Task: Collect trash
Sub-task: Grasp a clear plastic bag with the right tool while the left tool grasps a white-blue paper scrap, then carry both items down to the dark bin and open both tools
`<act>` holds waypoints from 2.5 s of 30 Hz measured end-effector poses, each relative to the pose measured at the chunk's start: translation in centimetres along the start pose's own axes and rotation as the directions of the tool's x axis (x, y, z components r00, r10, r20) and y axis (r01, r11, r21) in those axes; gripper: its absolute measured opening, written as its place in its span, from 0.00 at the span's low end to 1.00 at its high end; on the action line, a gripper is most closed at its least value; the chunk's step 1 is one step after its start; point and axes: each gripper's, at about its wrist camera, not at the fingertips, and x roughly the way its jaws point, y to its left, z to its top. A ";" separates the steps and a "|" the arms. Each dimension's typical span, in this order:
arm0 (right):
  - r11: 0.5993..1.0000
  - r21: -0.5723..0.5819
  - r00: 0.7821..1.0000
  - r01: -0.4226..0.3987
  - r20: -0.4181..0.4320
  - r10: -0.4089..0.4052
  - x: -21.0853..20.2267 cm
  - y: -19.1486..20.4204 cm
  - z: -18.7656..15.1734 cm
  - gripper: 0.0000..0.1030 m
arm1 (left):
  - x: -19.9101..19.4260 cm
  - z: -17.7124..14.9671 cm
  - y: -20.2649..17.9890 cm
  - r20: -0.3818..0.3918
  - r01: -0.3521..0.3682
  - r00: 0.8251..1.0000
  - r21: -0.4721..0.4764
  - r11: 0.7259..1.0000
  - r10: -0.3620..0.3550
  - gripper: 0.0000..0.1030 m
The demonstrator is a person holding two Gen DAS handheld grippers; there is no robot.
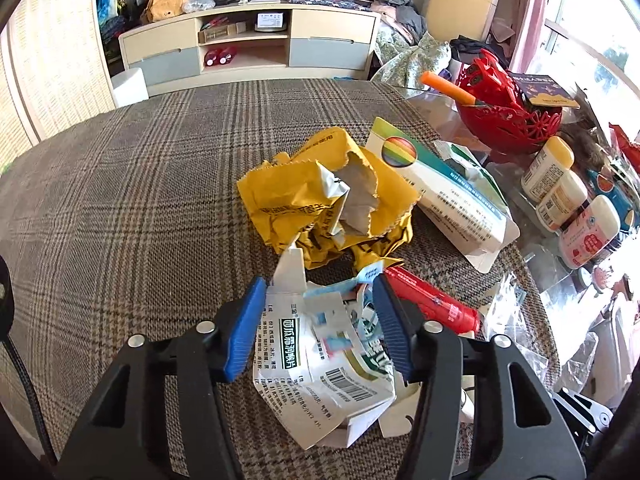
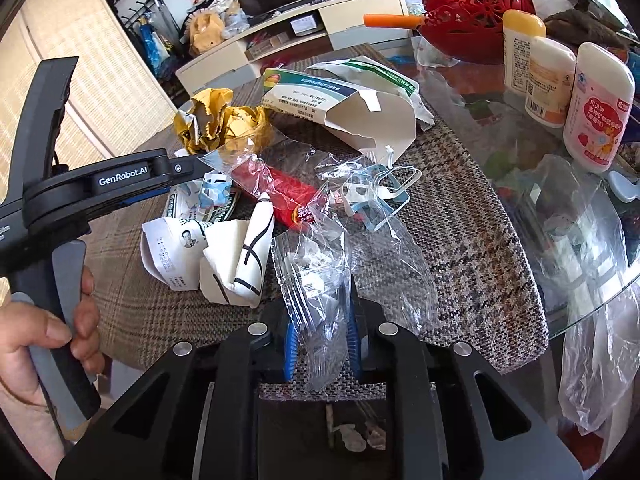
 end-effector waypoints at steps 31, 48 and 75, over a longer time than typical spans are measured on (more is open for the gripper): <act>0.999 -0.043 0.995 -0.025 0.093 0.028 -8.9 1.9 0.1 0.20 | -11.8 -3.5 0.9 0.075 -0.037 0.997 -0.004 0.999 0.037 0.01; 0.998 -0.036 0.995 -0.058 0.084 0.061 -14.4 1.6 -5.4 0.20 | -17.8 -11.5 -0.4 0.080 -0.017 0.997 -0.024 1.000 0.019 0.01; 0.997 0.034 0.965 -0.071 -0.252 0.078 -1.5 -2.1 -15.8 0.21 | -5.4 -28.1 -2.5 -0.191 0.051 0.980 -0.046 0.998 -0.059 0.01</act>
